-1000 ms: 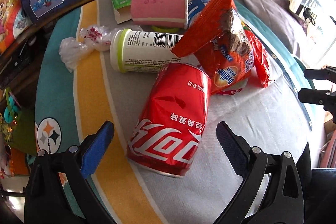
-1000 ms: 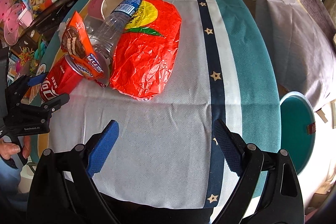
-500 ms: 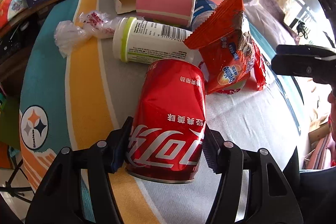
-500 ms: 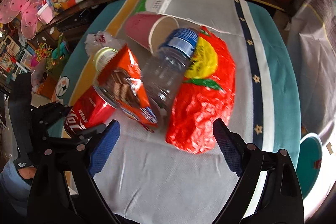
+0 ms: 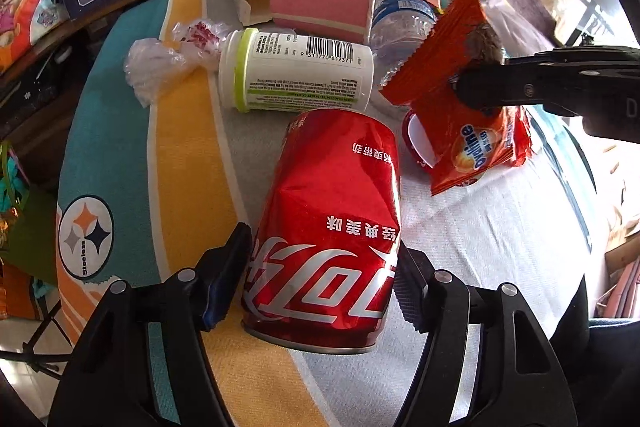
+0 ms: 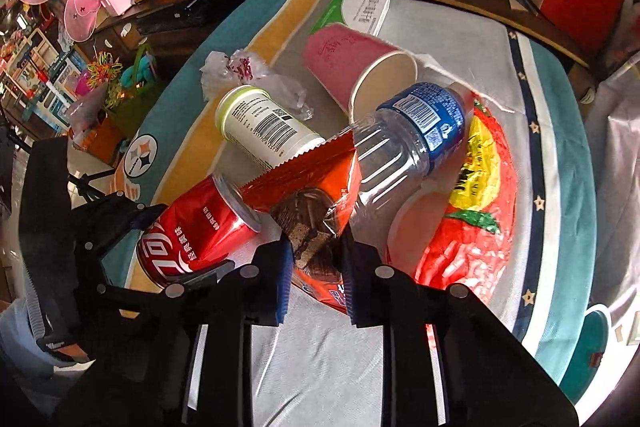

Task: Collect trash
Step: 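Grasp the red Coca-Cola can with the left gripper while the right gripper grasps the orange wrapper, then carry the can and wrapper over the teal bin and release both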

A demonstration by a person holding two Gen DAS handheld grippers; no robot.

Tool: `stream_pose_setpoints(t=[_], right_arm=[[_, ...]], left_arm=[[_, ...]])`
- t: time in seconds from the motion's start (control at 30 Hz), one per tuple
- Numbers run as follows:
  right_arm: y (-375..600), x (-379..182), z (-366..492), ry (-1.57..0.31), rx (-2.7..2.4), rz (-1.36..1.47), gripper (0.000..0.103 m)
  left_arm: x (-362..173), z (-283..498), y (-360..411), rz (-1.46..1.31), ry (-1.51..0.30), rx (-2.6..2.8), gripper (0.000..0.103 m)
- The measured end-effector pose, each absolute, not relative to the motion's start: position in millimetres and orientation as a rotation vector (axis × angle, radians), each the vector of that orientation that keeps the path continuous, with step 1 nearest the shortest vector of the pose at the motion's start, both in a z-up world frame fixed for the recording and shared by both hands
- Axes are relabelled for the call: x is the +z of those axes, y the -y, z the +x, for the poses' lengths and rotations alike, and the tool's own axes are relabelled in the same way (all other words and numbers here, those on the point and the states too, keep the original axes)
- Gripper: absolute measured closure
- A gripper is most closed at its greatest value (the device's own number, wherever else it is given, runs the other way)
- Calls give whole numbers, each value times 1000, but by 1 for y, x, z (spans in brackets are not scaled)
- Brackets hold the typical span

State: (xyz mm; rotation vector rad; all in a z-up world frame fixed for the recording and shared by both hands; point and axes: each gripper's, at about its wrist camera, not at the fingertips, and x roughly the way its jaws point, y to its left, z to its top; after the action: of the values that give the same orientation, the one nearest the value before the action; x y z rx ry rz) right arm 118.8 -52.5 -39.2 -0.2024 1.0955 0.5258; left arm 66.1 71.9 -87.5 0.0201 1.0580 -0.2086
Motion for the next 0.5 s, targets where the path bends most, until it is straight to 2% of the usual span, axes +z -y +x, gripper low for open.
stream_pose_setpoints(t=[0.1, 0.17, 0.5], right_arm=[[60, -32, 110, -1082, 521, -199, 85], [66, -28, 105, -1071, 515, -190, 85], [111, -10, 82, -1038, 469, -155, 85]], left_arm=[[-87, 65, -70, 13, -1058, -213, 37], [-85, 64, -68, 11, -1057, -207, 42], [-53, 36, -54, 69, -997, -140, 42]])
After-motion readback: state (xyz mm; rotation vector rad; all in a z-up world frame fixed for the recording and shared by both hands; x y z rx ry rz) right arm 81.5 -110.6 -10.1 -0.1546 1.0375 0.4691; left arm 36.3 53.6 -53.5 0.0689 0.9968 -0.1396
